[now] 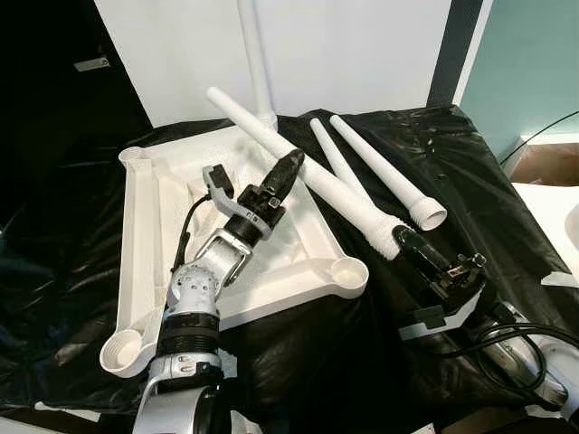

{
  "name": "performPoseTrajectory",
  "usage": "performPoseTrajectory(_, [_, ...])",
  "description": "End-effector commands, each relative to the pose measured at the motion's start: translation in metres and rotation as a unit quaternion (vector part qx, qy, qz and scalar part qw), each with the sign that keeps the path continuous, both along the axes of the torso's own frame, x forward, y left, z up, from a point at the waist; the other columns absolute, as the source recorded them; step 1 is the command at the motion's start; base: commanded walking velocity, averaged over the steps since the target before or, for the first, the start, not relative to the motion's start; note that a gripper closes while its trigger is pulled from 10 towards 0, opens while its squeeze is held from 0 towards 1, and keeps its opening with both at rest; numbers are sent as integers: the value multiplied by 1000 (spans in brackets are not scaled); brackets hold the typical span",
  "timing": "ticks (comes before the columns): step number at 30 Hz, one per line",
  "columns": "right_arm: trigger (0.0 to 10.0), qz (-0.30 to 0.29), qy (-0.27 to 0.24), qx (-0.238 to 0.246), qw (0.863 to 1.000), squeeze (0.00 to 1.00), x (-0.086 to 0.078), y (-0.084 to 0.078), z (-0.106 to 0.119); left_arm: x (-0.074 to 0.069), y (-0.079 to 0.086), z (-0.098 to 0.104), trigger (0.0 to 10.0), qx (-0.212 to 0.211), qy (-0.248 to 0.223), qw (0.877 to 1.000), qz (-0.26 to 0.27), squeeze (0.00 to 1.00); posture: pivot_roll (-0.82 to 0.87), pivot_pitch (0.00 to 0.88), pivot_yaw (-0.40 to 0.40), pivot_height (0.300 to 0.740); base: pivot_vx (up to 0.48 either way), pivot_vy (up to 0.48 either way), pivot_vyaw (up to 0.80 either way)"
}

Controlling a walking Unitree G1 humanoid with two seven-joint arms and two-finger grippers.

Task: Building children table

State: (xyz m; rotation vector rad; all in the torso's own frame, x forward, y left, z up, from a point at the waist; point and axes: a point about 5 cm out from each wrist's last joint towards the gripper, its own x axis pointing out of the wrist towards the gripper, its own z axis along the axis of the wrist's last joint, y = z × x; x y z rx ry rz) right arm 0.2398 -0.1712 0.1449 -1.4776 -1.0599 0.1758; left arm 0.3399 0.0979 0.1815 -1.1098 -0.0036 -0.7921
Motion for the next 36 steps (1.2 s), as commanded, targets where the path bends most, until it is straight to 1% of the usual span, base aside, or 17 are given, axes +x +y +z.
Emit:
performPoseTrajectory(1, [0, 15, -25, 13, 999, 0, 0, 4, 9, -1, 3, -2, 10000, 6, -10, 1000, -9, 0, -88, 0, 119, 740, 0, 0, 0])
performPoseTrajectory(5, [0, 19, -25, 17, 999, 0, 0, 7, 11, 2, 3, -4, 10000, 25, -6, 1000, -2, 0, -86, 0, 119, 740, 0, 0, 0])
performPoseTrajectory(9, [0, 21, -20, 17, 999, 0, 1, 8, 11, 4, 3, -4, 10000, 21, -4, 1000, 3, 0, -86, 0, 116, 740, 0, 0, 0])
performPoseTrajectory(11, [0, 32, -5, 12, 999, 0, 0, 10, 8, 6, 4, 3, 10000, -1, -13, 1000, 6, 0, -80, 0, 110, 740, 0, 0, 0])
performPoseTrajectory(12, [0, 32, -5, 12, 999, 0, 0, 10, 8, 6, 4, 3, 10000, -1, -13, 1000, 6, 0, -80, 0, 110, 740, 0, 0, 0])
performPoseTrajectory(14, [0, 41, 15, 6, 999, 0, 0, 13, 2, 6, 6, 13, 10000, -36, -24, 999, -1, 0, -80, 0, 108, 740, 0, 0, 0])
performPoseTrajectory(17, [0, 54, 30, 2, 998, 0, 0, 15, -3, 6, 8, 22, 10000, -58, -38, 998, -12, 0, -75, 0, 105, 740, 0, 0, 0])
performPoseTrajectory(23, [0, 62, 45, 7, 997, 0, 3, 15, -5, 6, 5, 29, 10000, -58, -55, 997, -24, 0, -73, 0, 105, 740, 0, 0, 0])
performPoseTrajectory(24, [0, 59, 49, 11, 997, 0, 3, 15, -5, 5, 4, 30, 4627, -56, -63, 996, -22, 0, -74, 0, 104, 740, 0, 0, 0])
performPoseTrajectory(25, [0, 57, 54, 17, 997, 0, 4, 15, -5, 4, 3, 30, 0, -53, -75, 996, -20, 0, -74, 0, 105, 740, 0, 0, 0])
performPoseTrajectory(28, [0, 55, 60, 24, 996, 0, 5, 14, -6, 2, 3, 31, 0, -51, -88, 995, -18, 0, -74, 0, 105, 740, 0, 0, 0])
performPoseTrajectory(29, [3569, 52, 63, 27, 996, 0, 6, 14, -6, 2, 2, 31, 0, -49, -89, 995, -14, 0, -76, 0, 105, 740, 0, 0, 0])
performPoseTrajectory(31, [3569, 50, 64, 29, 996, 0, 6, 13, -7, 2, 2, 31, 0, -48, -89, 995, -12, 0, -76, 0, 105, 740, 0, 0, 0])
performPoseTrajectory(32, [5765, 46, 67, 32, 996, 0, 6, 13, -8, 2, 2, 31, 0, -49, -92, 995, -9, 0, -76, 0, 106, 740, 0, 0, 0])
performPoseTrajectory(33, [9294, 41, 72, 36, 996, 0, 7, 12, -9, 2, 3, 32, 0, -54, -94, 994, -5, 0, -79, 0, 107, 740, 0, 0, 0])
performPoseTrajectory(34, [10000, 36, 79, 42, 995, 0, 8, 11, -10, 2, 4, 33, 0, -60, -96, 994, -1, 0, -79, 0, 107, 740, 0, 0, 0])
performPoseTrajectory(36, [10000, 28, 88, 52, 994, 0, 9, 9, -12, 3, 7, 34, 0, -68, -98, 993, 7, 0, -79, 0, 107, 740, 0, 0, 0])
